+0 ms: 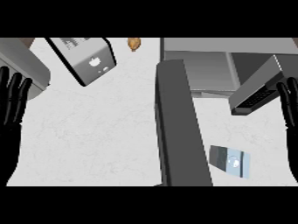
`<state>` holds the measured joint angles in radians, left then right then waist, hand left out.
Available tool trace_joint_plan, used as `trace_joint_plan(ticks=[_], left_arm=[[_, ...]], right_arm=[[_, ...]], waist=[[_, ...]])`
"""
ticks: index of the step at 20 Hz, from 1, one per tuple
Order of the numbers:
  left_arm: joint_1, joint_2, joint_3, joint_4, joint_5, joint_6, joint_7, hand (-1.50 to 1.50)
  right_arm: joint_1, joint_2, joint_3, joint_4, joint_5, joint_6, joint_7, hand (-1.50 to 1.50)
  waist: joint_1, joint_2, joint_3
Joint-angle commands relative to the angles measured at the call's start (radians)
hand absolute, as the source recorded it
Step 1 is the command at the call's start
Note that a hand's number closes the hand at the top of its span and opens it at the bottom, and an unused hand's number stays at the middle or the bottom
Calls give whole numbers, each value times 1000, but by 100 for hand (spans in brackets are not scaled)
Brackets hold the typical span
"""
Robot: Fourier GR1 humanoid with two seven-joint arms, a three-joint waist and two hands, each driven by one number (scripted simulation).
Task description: Pick up the milk, place it into the microwave and close the microwave
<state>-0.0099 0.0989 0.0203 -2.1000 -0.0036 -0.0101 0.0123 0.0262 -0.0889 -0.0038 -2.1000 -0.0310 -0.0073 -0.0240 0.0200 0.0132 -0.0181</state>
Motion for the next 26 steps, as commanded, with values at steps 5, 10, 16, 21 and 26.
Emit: trace_joint_plan(ticks=[5,10,16,21,26], left_arm=[[30,-22,-2,8,-73,46,-8,-150],[128,-97,-74,-58,23,106,69,-150],[288,-98,-128,-103,45,66,-20,-150],[272,-86,-62,-124,87,31,13,-150],[347,-89,-90,-107,82,17,-72,-150]], right_arm=[[204,87,310,-264,223,-73,-52,-150],[304,75,564,-241,174,18,-69,-150],[417,53,789,-215,346,-112,-136,-150],[479,11,753,-234,367,-218,-223,-150],[497,20,788,-189,437,-308,-235,-150]], waist=[[-29,-18,17],[-25,-20,18],[-23,-17,18],[-25,-16,18],[-24,-16,18]])
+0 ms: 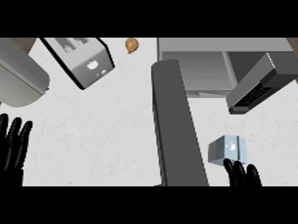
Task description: Pick up the milk, place it into the microwave and close the microwave
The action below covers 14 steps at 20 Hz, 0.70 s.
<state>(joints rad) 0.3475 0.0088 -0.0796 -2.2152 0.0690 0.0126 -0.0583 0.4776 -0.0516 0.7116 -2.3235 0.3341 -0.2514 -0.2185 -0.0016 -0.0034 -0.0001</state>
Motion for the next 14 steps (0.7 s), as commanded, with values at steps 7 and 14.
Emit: trace_joint_plan(ticks=[7,14], left_arm=[[149,-8,-11,-77,28,-58,-52,-150],[193,13,40,-42,62,-108,-116,-150]], right_arm=[[-21,-22,-96,88,-76,-73,-12,-150],[-7,-57,-274,302,-269,-31,-224,-150]], waist=[[5,2,0],[5,1,0]])
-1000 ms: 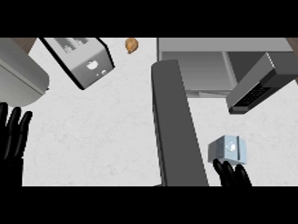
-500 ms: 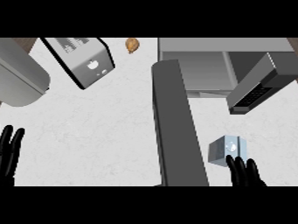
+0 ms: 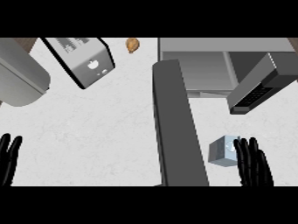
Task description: Pick up the milk, place it into the microwave and close the microwave
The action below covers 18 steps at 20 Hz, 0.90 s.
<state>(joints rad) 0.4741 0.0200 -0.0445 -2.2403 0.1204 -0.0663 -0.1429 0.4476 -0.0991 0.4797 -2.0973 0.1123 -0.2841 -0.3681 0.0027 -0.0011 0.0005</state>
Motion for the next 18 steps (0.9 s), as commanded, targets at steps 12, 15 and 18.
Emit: trace_joint_plan(ticks=[12,15,18], left_arm=[[105,1,19,-57,34,-74,-32,-150],[45,-14,43,78,2,-77,-119,-150],[61,-10,19,-38,34,-55,1,-150]], right_arm=[[-65,-67,-322,368,-240,130,-256,-150],[-53,-50,-304,403,-230,143,-303,-150],[-68,-66,-345,502,-243,187,-374,-150]], waist=[[3,0,0],[-2,1,0],[-1,1,0]])
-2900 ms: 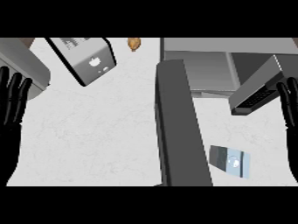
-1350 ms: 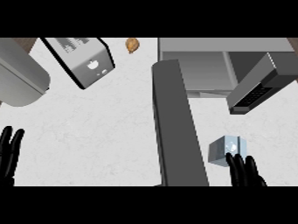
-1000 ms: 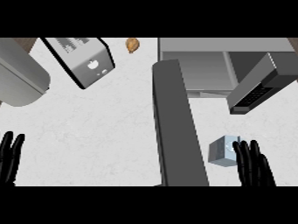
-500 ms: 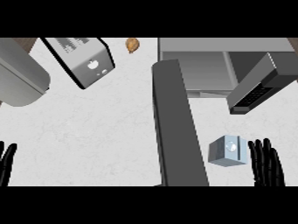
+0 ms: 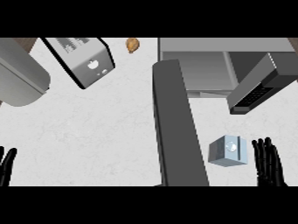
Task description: Pick up the milk, place it into the microwave and close the microwave
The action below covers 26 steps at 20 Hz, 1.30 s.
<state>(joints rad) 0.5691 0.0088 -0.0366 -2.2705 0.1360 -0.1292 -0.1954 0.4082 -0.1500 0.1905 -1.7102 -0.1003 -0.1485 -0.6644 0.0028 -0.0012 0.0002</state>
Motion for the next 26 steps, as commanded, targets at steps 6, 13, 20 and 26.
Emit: trace_joint_plan(ticks=[6,13,20,26], left_arm=[[-53,-4,26,-5,18,-3,57,-150],[91,-8,-47,-18,-22,-43,-65,-150],[32,-1,49,-9,51,-50,-24,-150],[-21,18,66,-31,61,-29,72,-150]], right_arm=[[-73,-5,-43,148,25,56,-98,-150],[-211,30,-90,332,44,42,-124,-150],[-258,46,-182,483,65,-48,-194,-150],[-388,11,-302,824,34,-7,-361,-150]], waist=[[-1,0,0],[5,0,0],[1,1,0],[3,3,1]])
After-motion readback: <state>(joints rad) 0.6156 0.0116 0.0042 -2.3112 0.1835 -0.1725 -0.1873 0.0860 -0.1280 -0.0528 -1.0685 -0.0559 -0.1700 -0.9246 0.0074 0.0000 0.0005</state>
